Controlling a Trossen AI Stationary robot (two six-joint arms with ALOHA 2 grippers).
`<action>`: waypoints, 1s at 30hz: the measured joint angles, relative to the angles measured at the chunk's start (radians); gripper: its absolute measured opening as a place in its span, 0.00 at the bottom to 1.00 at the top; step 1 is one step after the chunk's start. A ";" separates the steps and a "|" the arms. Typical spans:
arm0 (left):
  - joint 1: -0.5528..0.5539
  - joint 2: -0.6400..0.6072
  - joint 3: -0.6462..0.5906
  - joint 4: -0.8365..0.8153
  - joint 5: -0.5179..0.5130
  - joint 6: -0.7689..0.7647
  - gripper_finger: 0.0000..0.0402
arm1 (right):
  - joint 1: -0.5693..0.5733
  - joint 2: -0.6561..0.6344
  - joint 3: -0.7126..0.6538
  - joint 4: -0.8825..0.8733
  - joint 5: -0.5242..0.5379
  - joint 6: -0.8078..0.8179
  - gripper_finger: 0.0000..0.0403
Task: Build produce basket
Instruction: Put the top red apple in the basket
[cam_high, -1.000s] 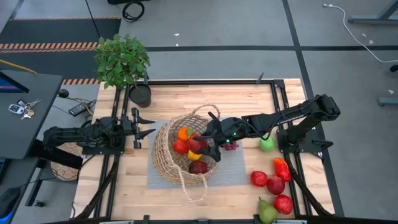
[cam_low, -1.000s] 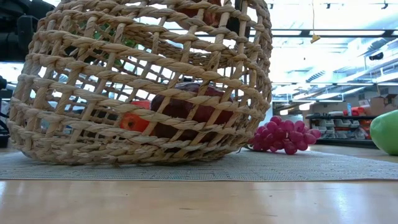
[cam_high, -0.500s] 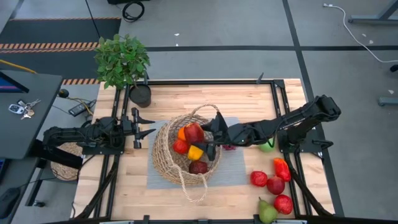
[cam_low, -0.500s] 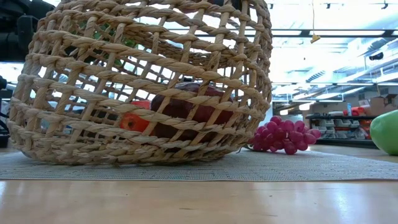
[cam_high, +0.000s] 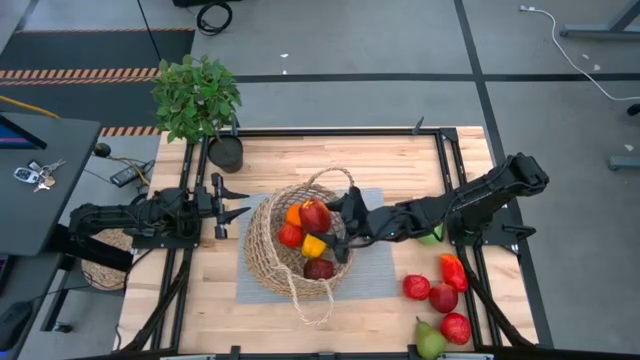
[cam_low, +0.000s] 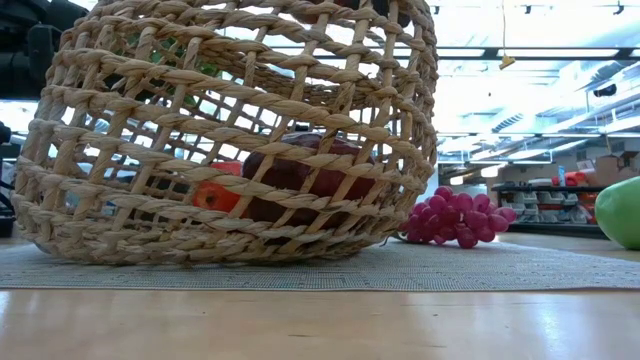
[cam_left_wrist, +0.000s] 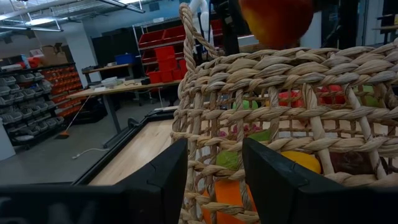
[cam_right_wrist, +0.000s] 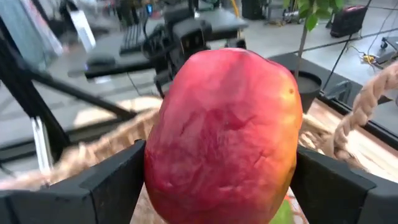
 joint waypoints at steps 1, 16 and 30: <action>0.000 0.000 0.000 0.000 0.000 0.000 0.40 | -0.002 0.000 0.000 -0.022 -0.006 -0.006 0.90; 0.000 0.000 0.000 0.004 0.000 0.000 0.40 | -0.016 0.165 0.112 -0.194 -0.056 -0.028 0.90; 0.000 0.000 0.000 0.006 0.000 0.000 0.40 | -0.080 0.362 0.413 -0.538 -0.349 -0.154 0.90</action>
